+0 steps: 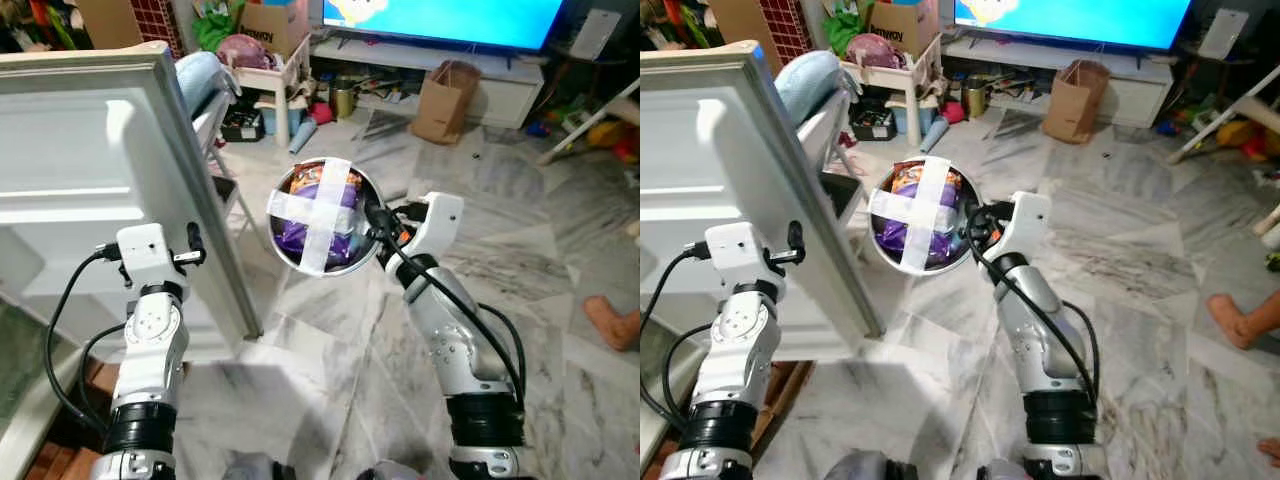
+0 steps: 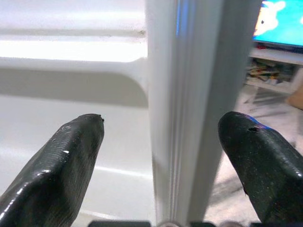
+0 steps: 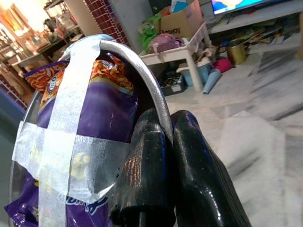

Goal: Restocking fridge

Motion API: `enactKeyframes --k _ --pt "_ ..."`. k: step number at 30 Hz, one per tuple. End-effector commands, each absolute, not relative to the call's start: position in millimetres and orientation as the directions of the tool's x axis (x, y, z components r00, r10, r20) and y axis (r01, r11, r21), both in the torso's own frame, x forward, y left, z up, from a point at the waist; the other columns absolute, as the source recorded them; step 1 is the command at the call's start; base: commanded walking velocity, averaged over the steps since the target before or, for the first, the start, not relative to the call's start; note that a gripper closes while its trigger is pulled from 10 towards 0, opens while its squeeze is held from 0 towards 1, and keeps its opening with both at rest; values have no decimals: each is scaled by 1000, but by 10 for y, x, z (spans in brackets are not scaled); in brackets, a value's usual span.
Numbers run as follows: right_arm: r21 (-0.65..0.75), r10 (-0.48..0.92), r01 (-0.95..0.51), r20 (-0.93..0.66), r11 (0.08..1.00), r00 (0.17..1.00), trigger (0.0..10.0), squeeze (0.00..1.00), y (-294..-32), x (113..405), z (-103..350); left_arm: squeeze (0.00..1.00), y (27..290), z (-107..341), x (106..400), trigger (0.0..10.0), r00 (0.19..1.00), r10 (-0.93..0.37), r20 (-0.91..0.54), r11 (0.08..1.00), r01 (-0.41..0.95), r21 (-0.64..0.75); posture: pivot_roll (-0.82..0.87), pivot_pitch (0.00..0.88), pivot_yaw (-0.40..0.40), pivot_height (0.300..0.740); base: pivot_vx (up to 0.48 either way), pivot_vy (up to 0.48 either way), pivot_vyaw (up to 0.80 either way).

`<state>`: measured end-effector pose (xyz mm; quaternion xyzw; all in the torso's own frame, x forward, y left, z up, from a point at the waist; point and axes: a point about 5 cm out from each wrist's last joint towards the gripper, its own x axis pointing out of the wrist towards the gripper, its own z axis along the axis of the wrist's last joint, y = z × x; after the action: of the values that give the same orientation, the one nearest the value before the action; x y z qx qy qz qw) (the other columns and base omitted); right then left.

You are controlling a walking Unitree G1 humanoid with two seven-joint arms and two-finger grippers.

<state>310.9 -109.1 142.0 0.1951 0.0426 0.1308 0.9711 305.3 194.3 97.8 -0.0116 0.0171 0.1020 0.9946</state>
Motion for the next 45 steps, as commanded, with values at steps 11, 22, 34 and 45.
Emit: enactKeyframes --k 11,22,34,45 --pt "374 270 -266 44 888 962 10000 0 -1121 3093 1538 0 1740 993 2782 10000 994 109 8 992 -109 70 50 45 33 740 0 0 785" --pt "420 342 -310 -2 853 940 10000 0 -1015 3083 1458 0 1917 963 2808 10000 978 204 -30 979 -203 33 58 44 29 740 0 0 800" --pt "428 374 -332 -15 841 927 10000 0 -971 3062 1424 0 1942 889 2780 10000 978 200 -61 979 -198 48 63 51 29 740 0 0 800" --pt "428 374 -332 -15 841 927 10000 0 -971 3062 1424 0 1942 889 2780 10000 978 200 -61 979 -198 48 63 51 29 740 0 0 800"
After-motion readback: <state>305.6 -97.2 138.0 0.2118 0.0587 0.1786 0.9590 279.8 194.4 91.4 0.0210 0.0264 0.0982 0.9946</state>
